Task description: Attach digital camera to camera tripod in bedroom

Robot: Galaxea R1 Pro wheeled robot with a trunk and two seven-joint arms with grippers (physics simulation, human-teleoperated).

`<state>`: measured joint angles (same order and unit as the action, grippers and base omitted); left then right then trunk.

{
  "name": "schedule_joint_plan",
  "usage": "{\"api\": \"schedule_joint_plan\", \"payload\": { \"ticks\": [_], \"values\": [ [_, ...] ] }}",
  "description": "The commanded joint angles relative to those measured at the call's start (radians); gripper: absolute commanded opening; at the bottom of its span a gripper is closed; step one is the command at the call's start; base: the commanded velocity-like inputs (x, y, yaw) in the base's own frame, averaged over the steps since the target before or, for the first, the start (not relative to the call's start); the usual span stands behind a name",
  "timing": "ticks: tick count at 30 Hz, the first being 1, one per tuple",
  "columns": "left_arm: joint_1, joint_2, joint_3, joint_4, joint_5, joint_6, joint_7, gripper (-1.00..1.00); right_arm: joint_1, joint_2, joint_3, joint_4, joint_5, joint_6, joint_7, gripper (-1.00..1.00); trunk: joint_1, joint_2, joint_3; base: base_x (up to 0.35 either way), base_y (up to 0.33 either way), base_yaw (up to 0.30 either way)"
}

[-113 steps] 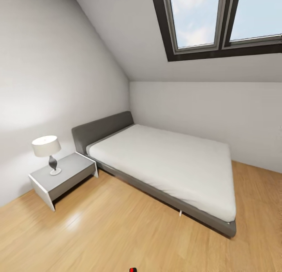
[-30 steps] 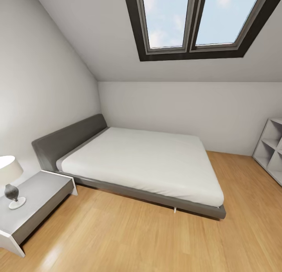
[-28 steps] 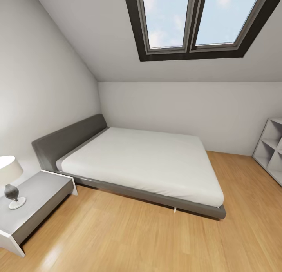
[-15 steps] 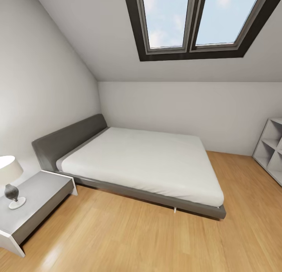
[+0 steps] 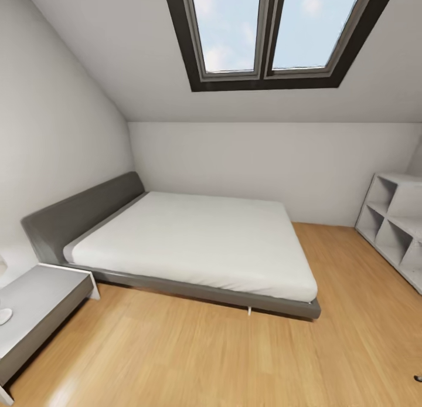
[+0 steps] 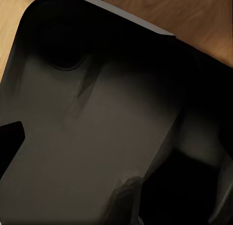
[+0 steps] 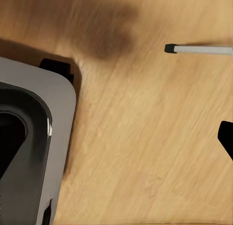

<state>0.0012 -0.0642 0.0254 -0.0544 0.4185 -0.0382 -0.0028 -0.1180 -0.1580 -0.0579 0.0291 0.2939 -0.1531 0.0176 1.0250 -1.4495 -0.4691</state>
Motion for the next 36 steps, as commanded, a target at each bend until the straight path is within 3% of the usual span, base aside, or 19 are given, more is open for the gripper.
{"api": "schedule_joint_plan", "payload": {
  "ticks": [1,36],
  "values": [
    [0.0,0.0,0.002,-0.001,0.003,-0.002,0.0,1.0,-0.002,0.0,-0.007,0.003,0.005,-0.006,0.002,1.0,0.0,-0.001,-0.001,0.0,0.0,-0.274],
    [0.0,0.0,0.004,-0.001,0.003,-0.003,0.0,1.0,-0.001,0.0,-0.008,0.003,0.005,-0.004,0.002,1.0,0.0,-0.001,-0.001,0.0,0.0,-0.286]
  ]
}}
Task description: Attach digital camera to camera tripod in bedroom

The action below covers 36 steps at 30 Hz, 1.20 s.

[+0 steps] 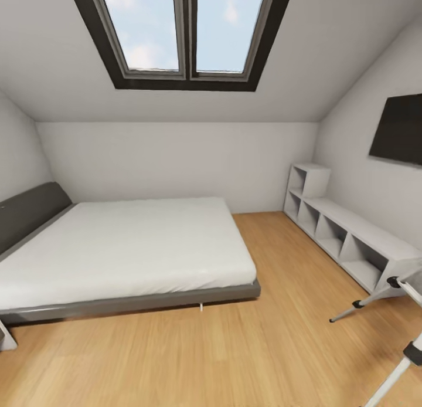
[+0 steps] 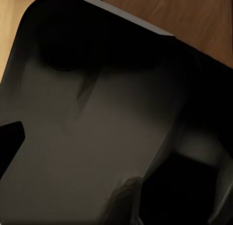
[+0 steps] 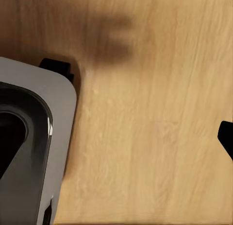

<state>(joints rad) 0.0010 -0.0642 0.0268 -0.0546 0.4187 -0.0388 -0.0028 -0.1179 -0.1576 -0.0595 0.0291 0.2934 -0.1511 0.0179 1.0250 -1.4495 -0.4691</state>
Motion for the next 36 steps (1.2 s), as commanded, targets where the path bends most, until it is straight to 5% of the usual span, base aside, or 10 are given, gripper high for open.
{"api": "schedule_joint_plan", "payload": {
  "ticks": [1,19,36],
  "values": [
    [0.0,0.0,0.002,-0.001,0.003,-0.002,0.0,1.0,-0.002,0.0,-0.006,0.003,0.006,-0.006,0.002,1.0,0.0,-0.001,-0.001,0.0,0.0,-0.289],
    [0.0,0.0,0.002,-0.001,0.003,-0.003,0.0,1.0,-0.001,0.0,-0.005,0.003,0.007,-0.005,0.002,1.0,0.0,-0.001,-0.001,0.0,0.0,-0.28],
    [0.0,-0.002,0.005,-0.001,0.003,-0.003,0.0,1.0,-0.002,-0.002,-0.003,0.003,0.009,-0.005,0.001,1.0,0.0,-0.001,-0.001,0.0,0.072,-0.043]
  ]
}}
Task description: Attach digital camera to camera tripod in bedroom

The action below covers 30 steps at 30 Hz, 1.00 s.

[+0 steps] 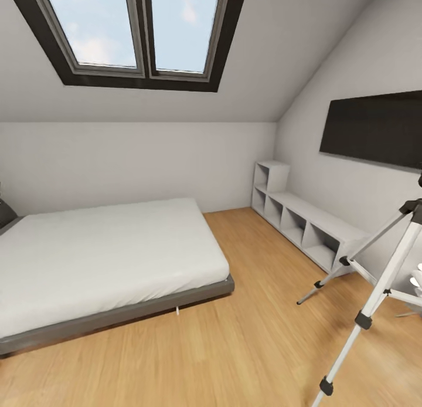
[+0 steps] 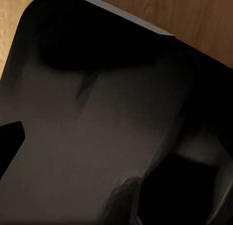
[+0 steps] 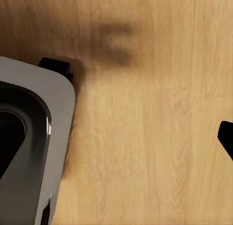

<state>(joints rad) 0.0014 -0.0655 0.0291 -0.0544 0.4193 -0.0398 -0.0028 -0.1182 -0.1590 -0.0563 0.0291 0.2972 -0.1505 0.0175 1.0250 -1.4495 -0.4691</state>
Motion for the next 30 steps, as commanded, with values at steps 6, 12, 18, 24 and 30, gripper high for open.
{"api": "schedule_joint_plan", "payload": {
  "ticks": [6,12,18,24,30],
  "values": [
    [0.0,0.0,0.003,-0.001,0.003,-0.002,0.0,1.0,-0.001,-0.001,-0.005,0.003,0.005,-0.006,0.001,1.0,0.0,-0.001,-0.001,0.0,0.228,-0.002],
    [0.0,0.0,0.003,-0.001,0.003,-0.002,0.0,1.0,-0.001,-0.001,-0.004,0.003,0.006,-0.006,0.002,1.0,0.0,-0.001,-0.001,0.0,0.052,0.0],
    [0.0,-0.001,0.003,-0.001,0.003,-0.002,0.0,1.0,-0.001,-0.001,-0.004,0.003,0.006,-0.006,0.002,1.0,0.0,-0.001,-0.001,0.0,0.012,0.0],
    [0.0,-0.002,0.003,-0.001,0.002,-0.002,0.0,1.0,-0.001,-0.002,-0.004,0.003,0.007,-0.006,0.002,1.0,0.0,-0.001,-0.001,0.0,-0.037,0.0],
    [0.0,-0.002,0.003,-0.001,0.001,-0.002,0.0,1.0,-0.001,-0.002,-0.005,0.003,0.007,-0.006,0.002,1.0,0.0,-0.001,-0.001,0.0,-0.225,0.0]
  ]
}}
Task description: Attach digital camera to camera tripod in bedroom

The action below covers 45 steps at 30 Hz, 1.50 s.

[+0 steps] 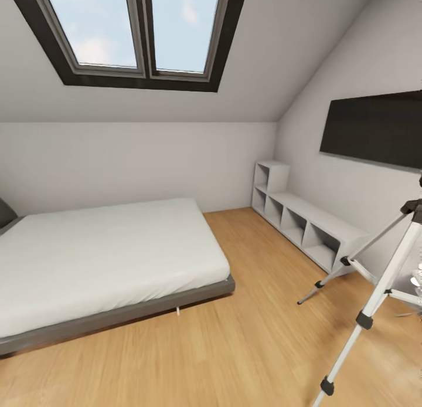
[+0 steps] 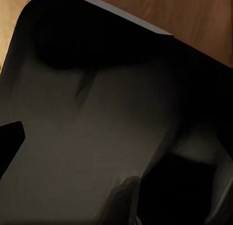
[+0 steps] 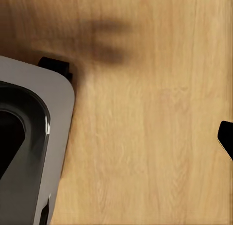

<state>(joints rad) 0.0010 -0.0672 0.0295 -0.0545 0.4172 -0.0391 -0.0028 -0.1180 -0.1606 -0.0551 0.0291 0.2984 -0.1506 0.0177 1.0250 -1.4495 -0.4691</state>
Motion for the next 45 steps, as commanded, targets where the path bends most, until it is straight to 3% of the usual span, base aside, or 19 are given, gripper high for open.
{"api": "schedule_joint_plan", "payload": {
  "ticks": [1,21,45],
  "values": [
    [0.0,0.0,0.003,-0.001,0.003,-0.002,0.0,1.0,-0.001,0.0,-0.006,0.003,0.005,-0.006,0.002,1.0,0.0,0.0,-0.001,0.0,-0.267,0.0],
    [0.0,0.001,0.001,-0.001,0.004,-0.002,0.0,1.0,-0.001,0.0,-0.005,0.003,0.009,-0.006,0.003,1.0,0.0,0.0,-0.001,0.0,-0.272,0.0],
    [0.001,0.001,0.004,-0.001,0.005,-0.002,0.0,1.0,-0.002,0.005,-0.006,0.003,0.008,-0.004,0.002,1.0,0.0,0.0,-0.001,0.0,-0.098,0.0]
  ]
}}
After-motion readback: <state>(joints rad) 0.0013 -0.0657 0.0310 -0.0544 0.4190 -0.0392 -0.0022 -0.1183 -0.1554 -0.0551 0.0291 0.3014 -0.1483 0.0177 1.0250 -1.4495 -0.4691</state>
